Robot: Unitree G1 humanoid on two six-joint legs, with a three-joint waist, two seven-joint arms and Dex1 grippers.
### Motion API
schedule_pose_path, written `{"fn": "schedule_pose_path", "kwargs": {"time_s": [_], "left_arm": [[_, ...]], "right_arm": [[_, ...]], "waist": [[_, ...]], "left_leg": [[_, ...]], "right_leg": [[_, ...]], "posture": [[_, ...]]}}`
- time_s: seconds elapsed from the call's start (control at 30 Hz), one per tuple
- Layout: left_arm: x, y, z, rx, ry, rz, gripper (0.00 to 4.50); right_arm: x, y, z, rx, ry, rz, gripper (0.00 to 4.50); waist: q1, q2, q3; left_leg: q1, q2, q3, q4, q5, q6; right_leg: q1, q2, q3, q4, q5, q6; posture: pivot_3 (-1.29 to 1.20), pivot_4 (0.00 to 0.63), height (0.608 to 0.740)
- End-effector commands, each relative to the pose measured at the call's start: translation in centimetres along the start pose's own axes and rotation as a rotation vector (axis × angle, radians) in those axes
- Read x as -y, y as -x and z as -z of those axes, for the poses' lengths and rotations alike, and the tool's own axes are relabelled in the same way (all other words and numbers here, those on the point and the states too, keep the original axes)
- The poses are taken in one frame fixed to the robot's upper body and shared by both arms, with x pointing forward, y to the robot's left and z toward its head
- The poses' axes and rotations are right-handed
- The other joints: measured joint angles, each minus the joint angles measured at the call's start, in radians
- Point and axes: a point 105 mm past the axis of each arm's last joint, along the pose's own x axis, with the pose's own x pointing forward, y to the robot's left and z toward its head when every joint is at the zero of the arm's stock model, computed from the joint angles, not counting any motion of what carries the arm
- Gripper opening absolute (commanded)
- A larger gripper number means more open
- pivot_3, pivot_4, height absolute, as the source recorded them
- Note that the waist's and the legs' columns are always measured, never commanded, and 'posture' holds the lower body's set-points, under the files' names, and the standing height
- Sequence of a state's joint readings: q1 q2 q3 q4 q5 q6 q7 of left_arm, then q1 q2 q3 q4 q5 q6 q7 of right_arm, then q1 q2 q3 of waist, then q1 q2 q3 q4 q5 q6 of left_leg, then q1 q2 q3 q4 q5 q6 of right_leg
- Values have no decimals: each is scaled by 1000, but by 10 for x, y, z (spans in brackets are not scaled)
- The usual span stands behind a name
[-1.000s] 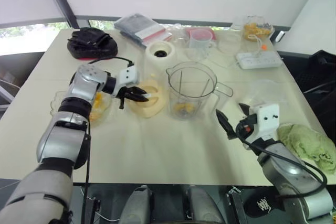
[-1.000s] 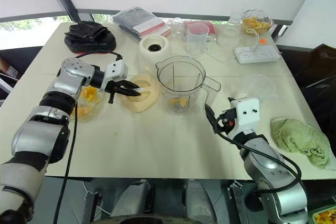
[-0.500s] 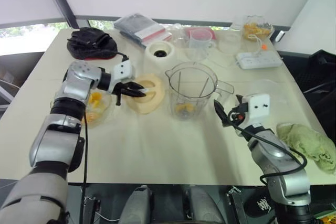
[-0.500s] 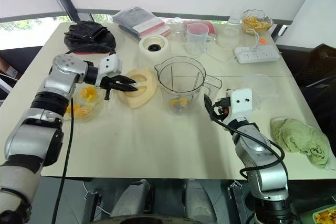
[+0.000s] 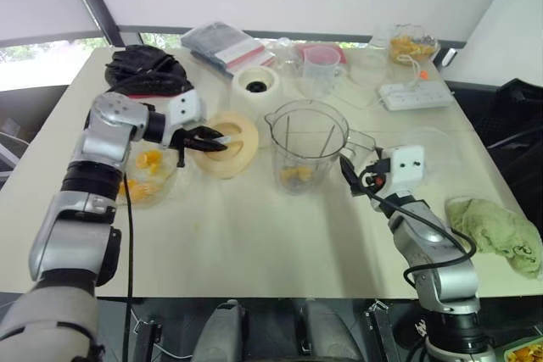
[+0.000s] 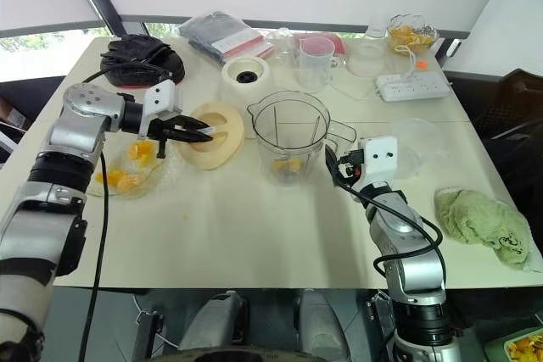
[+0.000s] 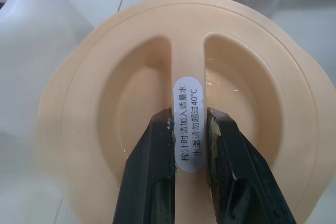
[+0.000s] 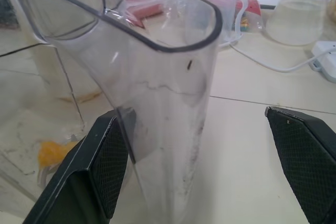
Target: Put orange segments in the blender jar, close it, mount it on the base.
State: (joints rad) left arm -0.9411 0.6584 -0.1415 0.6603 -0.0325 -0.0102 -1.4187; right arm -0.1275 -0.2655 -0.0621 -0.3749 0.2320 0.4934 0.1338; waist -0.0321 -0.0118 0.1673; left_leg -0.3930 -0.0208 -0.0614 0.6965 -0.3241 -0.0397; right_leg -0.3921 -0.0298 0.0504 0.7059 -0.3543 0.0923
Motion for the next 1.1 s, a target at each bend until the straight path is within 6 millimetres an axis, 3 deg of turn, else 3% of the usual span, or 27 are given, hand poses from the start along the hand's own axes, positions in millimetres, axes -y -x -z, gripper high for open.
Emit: {"fn": "schedule_pose_path", "kwargs": {"time_s": [0.03,0.13,0.27,0.47,0.73,0.97,1.1], "left_arm": [[-8,14,-15,34,-41,-57,258],[-10,20,-15,31,-36,-86,258],[-12,27,-17,31,-30,-112,258],[-21,43,-25,45,-23,-155,258],[-39,62,-78,140,-59,-91,258],[-46,46,-134,250,-74,57,258],[-42,17,-151,235,-104,146,258]], "right_arm": [[-5,-4,-13,59,2,-8,4133],[-8,-7,-14,62,5,-14,3244],[-10,-8,-14,61,5,-14,1190],[-18,-9,-16,65,-8,-35,1190],[-32,-17,-29,87,-38,-79,1190],[-42,-24,-30,94,-26,-106,1190],[-44,-25,-32,105,1,-108,1190]], "waist": [[-4,0,0],[-10,0,0],[-12,0,0],[-12,0,0],[-14,0,0],[-13,0,0],[-14,0,0]], "left_leg": [[0,0,0,0,0,0],[0,0,0,0,0,0],[0,0,0,0,0,0],[0,0,0,0,0,0],[0,0,0,0,0,0],[-1,-1,0,0,0,0],[-3,-1,0,0,0,0]], "right_leg": [[0,0,0,0,0,0],[0,0,0,0,0,0],[-1,0,0,0,0,0],[-1,0,0,0,0,0],[-1,0,0,1,0,0],[-3,0,-1,1,0,0],[-4,0,-1,2,0,0]], "posture": [[0,150,740],[0,150,740],[0,150,740],[0,150,740],[0,150,740],[0,150,740],[0,150,740]]}}
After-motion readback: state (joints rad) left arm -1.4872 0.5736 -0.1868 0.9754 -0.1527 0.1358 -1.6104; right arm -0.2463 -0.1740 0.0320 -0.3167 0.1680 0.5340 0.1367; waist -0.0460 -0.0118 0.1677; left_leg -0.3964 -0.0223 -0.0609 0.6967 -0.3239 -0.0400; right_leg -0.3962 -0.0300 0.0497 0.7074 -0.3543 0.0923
